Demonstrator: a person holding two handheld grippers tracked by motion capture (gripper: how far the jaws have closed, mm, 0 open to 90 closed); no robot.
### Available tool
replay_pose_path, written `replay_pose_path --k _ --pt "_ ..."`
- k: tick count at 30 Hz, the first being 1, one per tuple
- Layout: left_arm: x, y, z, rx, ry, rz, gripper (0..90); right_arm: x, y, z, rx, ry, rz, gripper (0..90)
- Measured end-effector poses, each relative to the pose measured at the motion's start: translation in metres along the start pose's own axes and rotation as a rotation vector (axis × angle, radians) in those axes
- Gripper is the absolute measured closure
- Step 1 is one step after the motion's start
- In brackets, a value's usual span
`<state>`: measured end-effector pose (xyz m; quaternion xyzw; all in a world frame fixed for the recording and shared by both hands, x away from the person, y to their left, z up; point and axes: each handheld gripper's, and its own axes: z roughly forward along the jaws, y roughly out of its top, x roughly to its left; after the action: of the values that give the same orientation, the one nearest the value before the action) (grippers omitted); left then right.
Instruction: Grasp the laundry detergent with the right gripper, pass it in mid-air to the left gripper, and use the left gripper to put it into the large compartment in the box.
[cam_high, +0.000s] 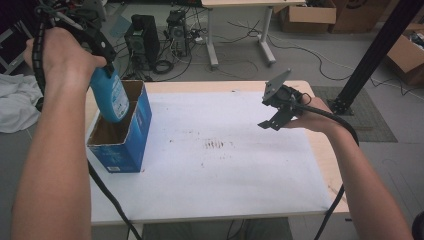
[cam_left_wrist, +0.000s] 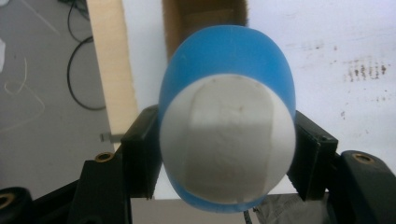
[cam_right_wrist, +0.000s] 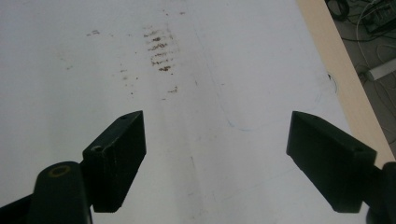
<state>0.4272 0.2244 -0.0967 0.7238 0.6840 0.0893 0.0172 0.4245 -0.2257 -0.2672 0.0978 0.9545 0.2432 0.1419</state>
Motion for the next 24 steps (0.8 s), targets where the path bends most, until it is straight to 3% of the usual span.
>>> replay_pose_path --k 8,24 --pt "0.009 -0.005 0.005 0.006 -0.004 -0.034 38.7 0.000 -0.003 -0.005 0.005 -0.011 -0.002 19.6" --pt "0.009 -0.009 0.035 0.035 -0.018 -0.035 38.6 0.000 -0.006 -0.008 0.009 -0.015 0.001 19.7"
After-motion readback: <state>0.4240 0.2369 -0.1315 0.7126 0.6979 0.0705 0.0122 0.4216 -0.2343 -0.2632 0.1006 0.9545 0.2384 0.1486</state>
